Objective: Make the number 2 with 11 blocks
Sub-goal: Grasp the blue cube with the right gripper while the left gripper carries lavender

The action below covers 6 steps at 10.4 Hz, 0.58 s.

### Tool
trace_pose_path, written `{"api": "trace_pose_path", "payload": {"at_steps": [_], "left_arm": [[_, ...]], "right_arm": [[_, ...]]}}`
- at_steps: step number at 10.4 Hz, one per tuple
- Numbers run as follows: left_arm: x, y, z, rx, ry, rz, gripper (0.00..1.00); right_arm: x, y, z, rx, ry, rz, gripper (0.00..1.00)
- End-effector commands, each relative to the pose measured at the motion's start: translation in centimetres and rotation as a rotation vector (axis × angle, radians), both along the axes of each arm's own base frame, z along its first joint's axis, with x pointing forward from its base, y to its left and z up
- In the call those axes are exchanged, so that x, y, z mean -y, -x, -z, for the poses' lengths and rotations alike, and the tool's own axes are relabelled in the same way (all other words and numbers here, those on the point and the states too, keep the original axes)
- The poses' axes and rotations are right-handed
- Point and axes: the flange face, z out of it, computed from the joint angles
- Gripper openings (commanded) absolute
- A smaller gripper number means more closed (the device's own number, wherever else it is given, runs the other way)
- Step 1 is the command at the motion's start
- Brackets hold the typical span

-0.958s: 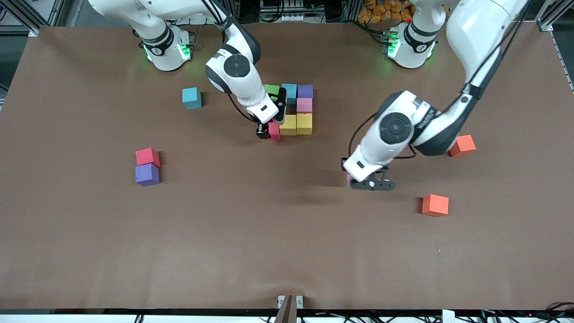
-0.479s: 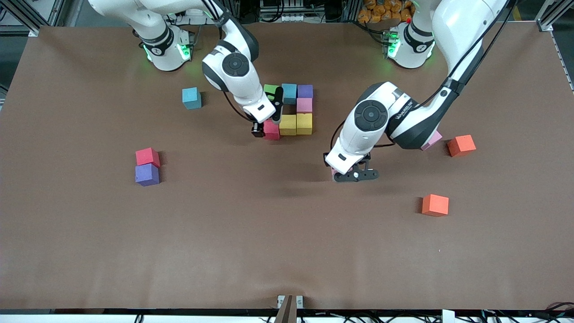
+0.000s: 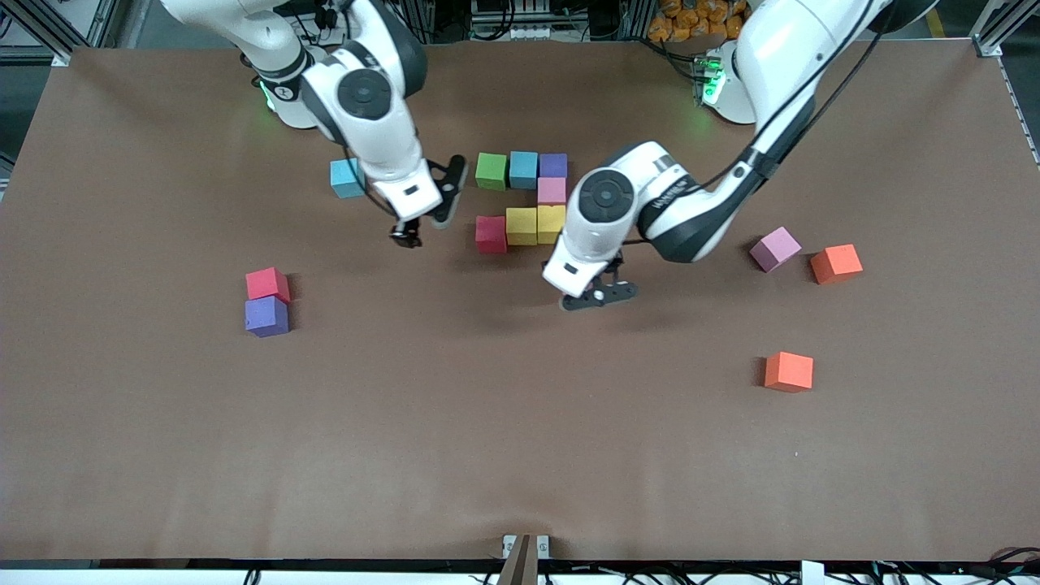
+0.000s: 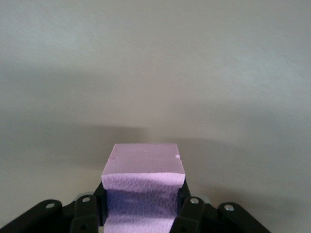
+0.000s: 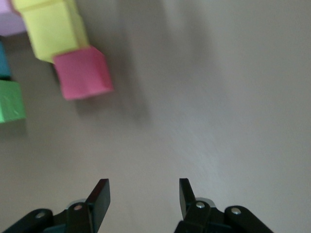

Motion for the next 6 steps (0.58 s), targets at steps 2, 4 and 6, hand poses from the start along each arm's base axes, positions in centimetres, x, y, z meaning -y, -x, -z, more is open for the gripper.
{"api": "trace_pose_path", "payload": {"at_steps": [2, 4, 6], "left_arm": [[4.7, -1.7, -0.5, 0.033, 0.044, -0.011, 0.13], [7.7, -0.6, 0.7, 0.083, 0.000, 0.015, 0.13], [9.3, -0.3, 1.2, 0.105, -0.004, 0.021, 0.12]], "right_arm": [[10.4, -2.3, -3.6, 0.034, 0.029, 0.217, 0.63], [15.2, -5.5, -4.9, 0.129, -0.029, 0.328, 0.71], [19.6, -7.4, -5.1, 0.155, -0.041, 0.415, 0.72]]}}
